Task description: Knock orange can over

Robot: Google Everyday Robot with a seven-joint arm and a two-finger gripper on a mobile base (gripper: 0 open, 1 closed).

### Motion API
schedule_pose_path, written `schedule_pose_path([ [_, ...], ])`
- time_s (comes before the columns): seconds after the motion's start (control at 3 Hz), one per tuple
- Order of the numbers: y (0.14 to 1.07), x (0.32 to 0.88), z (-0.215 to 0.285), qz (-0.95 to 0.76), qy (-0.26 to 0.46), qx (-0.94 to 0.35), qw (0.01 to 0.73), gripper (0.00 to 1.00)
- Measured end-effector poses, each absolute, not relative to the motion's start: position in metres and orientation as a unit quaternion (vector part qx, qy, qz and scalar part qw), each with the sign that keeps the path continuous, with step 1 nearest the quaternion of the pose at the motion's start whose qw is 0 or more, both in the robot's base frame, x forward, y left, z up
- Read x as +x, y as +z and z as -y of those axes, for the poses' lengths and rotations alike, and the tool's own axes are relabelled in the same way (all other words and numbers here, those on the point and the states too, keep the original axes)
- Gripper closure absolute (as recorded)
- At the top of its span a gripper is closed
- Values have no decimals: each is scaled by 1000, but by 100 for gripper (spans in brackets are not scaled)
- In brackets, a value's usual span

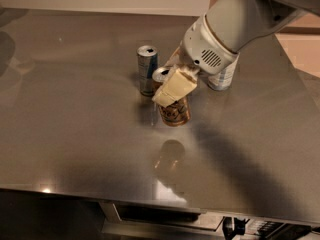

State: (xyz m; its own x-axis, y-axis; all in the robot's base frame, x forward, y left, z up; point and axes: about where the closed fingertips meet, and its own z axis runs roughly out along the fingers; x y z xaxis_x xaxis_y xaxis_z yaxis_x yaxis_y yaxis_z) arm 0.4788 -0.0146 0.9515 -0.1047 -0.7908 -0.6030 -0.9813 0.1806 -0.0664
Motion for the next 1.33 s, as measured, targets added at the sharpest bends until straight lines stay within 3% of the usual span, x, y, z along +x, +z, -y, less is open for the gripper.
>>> schedule_pose_path([
  [1.0,930,481,112,-741,-40,-668,64,100],
  [1.33,911,474,127,-729,-69,-680,20,100],
])
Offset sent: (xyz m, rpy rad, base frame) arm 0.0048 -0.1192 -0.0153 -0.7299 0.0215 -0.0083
